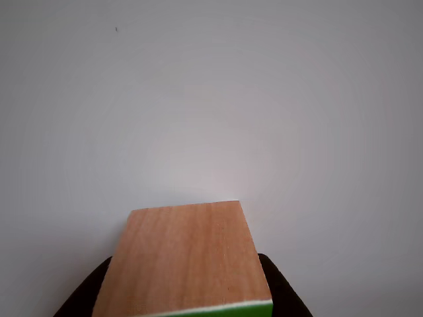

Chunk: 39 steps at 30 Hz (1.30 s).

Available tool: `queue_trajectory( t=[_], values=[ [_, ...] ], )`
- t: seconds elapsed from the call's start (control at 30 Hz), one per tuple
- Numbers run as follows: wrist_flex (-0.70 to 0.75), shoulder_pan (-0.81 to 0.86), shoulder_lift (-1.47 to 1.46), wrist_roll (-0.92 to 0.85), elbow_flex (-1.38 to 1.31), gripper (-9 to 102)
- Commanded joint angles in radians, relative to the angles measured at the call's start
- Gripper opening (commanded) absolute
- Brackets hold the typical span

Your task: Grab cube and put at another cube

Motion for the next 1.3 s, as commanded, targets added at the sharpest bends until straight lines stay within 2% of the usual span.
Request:
queue_trajectory(
  t=[0.0, 0.17, 0.33, 0.63, 1.0, 1.27],
  values=[
    [-0.008, -0.015, 0.087, 0.020, -0.018, 8],
    [0.038, -0.110, 0.278, 0.069, 0.038, 9],
    [0.098, -0.278, 0.436, 0.147, 0.041, 8],
    [0.121, -0.486, 0.374, 0.227, -0.049, 9],
    [0.150, -0.486, 0.158, 0.258, -0.268, 9],
    [0.153, -0.465, 0.115, 0.238, -0.293, 9]
  ],
)
